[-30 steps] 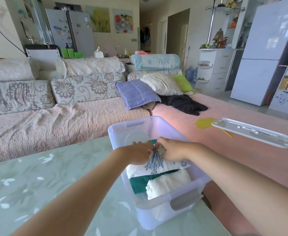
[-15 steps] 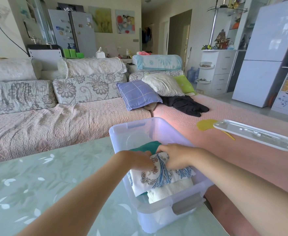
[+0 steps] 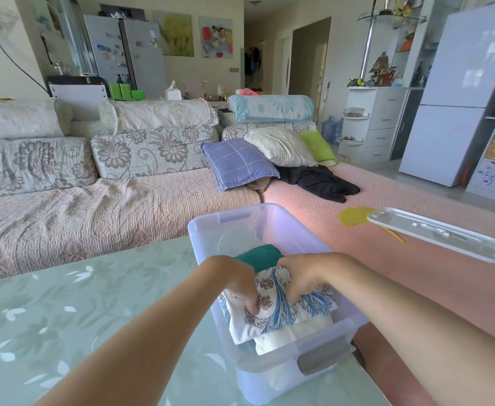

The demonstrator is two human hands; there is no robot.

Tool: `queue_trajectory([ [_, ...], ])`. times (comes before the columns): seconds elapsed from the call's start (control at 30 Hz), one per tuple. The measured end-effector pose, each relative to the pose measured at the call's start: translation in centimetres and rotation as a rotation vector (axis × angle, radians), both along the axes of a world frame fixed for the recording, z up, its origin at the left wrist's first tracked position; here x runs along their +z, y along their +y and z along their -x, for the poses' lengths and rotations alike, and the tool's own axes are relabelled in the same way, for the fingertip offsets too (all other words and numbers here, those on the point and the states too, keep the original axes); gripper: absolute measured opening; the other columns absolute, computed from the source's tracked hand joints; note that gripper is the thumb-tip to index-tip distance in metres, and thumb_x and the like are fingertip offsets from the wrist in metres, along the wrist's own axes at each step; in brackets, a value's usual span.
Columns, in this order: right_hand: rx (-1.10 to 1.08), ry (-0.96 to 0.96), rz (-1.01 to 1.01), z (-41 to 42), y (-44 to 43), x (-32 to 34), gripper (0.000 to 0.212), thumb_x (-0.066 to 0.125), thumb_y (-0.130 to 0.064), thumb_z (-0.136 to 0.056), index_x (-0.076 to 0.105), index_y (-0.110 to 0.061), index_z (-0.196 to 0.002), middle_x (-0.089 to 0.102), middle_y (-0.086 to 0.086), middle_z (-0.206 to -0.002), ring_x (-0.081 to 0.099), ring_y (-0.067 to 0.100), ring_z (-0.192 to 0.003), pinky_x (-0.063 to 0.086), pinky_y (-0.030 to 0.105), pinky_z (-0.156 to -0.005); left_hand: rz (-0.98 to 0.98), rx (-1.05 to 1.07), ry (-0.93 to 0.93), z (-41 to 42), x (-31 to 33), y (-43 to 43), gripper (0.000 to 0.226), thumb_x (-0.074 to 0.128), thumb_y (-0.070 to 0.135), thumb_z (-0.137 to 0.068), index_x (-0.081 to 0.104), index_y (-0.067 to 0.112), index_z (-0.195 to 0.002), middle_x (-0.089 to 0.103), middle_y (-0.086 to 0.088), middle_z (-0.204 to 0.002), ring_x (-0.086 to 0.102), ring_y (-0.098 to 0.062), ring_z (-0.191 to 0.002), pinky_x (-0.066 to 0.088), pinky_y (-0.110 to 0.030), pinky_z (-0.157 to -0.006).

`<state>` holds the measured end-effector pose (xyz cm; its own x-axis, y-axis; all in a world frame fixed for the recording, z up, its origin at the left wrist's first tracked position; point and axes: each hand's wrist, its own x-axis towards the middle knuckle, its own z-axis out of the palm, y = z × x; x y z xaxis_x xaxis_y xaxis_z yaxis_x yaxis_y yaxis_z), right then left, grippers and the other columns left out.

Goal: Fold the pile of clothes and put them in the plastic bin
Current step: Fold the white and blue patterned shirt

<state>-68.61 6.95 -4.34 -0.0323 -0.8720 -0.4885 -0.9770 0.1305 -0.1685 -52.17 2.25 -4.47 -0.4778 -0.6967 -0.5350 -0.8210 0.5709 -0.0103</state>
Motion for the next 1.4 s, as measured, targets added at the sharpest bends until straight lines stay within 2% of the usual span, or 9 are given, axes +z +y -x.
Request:
queue_trajectory([
  [0.13, -0.02, -0.067, -0.008, 0.5, 0.4, 0.5, 0.09, 0.081, -0.031, -0.072, 0.035, -0.027, -0.149, 0.048, -0.004, -0.135, 0.06, 0.017, -0.108, 0.061, 0.029, -0.071, -0.013, -0.018, 0.086, -0.3, -0.5, -0.3, 0.065, 0.076, 0.053, -0.074, 0.06, 0.02, -0.127, 0.064, 0.003, -0.117, 0.061, -0.023, -0.106, 0.05, -0.037, -0.097],
  [0.2, -0.009, -0.12, 0.001, 0.8, 0.5, 0.9, 0.073, 0.08, -0.027, -0.073, 0.047, -0.027, -0.138, 0.054, -0.004, -0.126, 0.062, 0.015, -0.103, 0.061, 0.028, -0.065, -0.009, -0.033, 0.13, -0.5, -0.3, -0.4, 0.056, 0.076, 0.047, -0.076, 0.062, 0.019, -0.123, 0.066, 0.002, -0.115, 0.062, -0.023, -0.103, 0.051, -0.037, -0.096],
  [0.33, 0.017, -0.104, 0.188, 1.3, -0.3, 3.1, 0.037, 0.074, -0.028, -0.073, 0.058, -0.033, -0.106, 0.062, -0.004, -0.113, 0.064, 0.015, -0.099, 0.059, 0.037, -0.083, -0.031, -0.032, 0.305, -1.6, 1.6, -1.1, 0.031, 0.067, 0.027, -0.089, 0.061, 0.015, -0.117, 0.067, 0.0, -0.108, 0.063, -0.022, -0.099, 0.053, -0.035, -0.092],
  [0.53, -0.008, 0.031, 0.559, 0.2, -4.6, 4.9, 0.061, 0.065, -0.036, -0.077, 0.047, -0.044, -0.135, 0.062, -0.001, -0.119, 0.059, 0.024, -0.095, 0.039, 0.029, -0.065, 0.364, 0.059, 0.486, -2.3, 3.0, -5.1, 0.039, 0.039, 0.015, -0.096, 0.038, 0.014, -0.135, 0.057, 0.001, -0.085, 0.057, -0.015, -0.07, 0.046, -0.029, -0.057],
  [0.67, 0.079, 0.117, 0.674, -0.9, -8.9, 2.6, 0.058, 0.055, -0.029, -0.086, 0.042, -0.038, -0.141, 0.061, 0.002, -0.131, 0.06, 0.029, -0.111, 0.041, 0.032, -0.074, 0.396, 0.163, 0.399, -1.8, 1.4, -8.3, 0.045, 0.041, 0.011, -0.094, 0.033, 0.012, -0.138, 0.061, -0.006, -0.092, 0.065, -0.027, -0.089, 0.048, -0.036, -0.065],
  [0.83, 0.046, 0.164, 0.438, -1.4, -12.8, -1.5, 0.058, 0.044, -0.009, -0.09, 0.032, -0.021, -0.145, 0.048, 0.012, -0.13, 0.045, 0.032, -0.115, 0.046, 0.042, -0.085, 0.205, 0.212, 0.179, -0.8, -0.5, -10.8, 0.071, 0.041, 0.009, -0.095, 0.004, 0.007, -0.155, 0.059, -0.008, -0.127, 0.063, -0.027, -0.11, 0.054, -0.037, -0.084],
  [1.0, 0.165, 0.203, 0.738, -1.2, -13.6, -4.1, 0.065, 0.047, 0.007, -0.08, 0.033, -0.02, -0.137, 0.044, 0.008, -0.122, 0.045, 0.03, -0.106, 0.048, 0.042, -0.082, 0.348, 0.196, 0.159, -0.3, -1.3, -11.7, 0.04, 0.043, 0.008, -0.09, 0.045, 0.003, -0.13, 0.058, -0.009, -0.114, 0.061, -0.027, -0.1, 0.052, -0.037, -0.079],
  [1.2, 0.104, 0.082, 0.55, -0.5, -13.9, -4.4, 0.045, 0.042, 0.002, -0.091, 0.048, -0.017, -0.131, 0.053, 0.007, -0.107, 0.057, 0.028, -0.089, 0.046, 0.04, -0.071, 0.2, 0.145, 0.073, 0.3, -1.2, -11.9, 0.034, 0.041, -0.001, -0.092, 0.056, 0.001, -0.122, 0.06, -0.011, -0.101, 0.055, -0.022, -0.091, 0.044, -0.031, -0.076],
  [1.4, 0.254, 0.387, 0.971, -1.4, -14.1, -4.1, 0.058, 0.054, 0.007, -0.081, 0.049, -0.018, -0.133, 0.049, 0.009, -0.122, 0.05, 0.03, -0.112, 0.043, 0.041, -0.092, 0.672, 0.12, 0.254, -0.1, -0.9, -11.4, 0.047, 0.059, 0.0, -0.087, 0.048, 0.011, -0.13, 0.05, -0.009, -0.124, 0.051, -0.026, -0.114, 0.047, -0.033, -0.075],
])
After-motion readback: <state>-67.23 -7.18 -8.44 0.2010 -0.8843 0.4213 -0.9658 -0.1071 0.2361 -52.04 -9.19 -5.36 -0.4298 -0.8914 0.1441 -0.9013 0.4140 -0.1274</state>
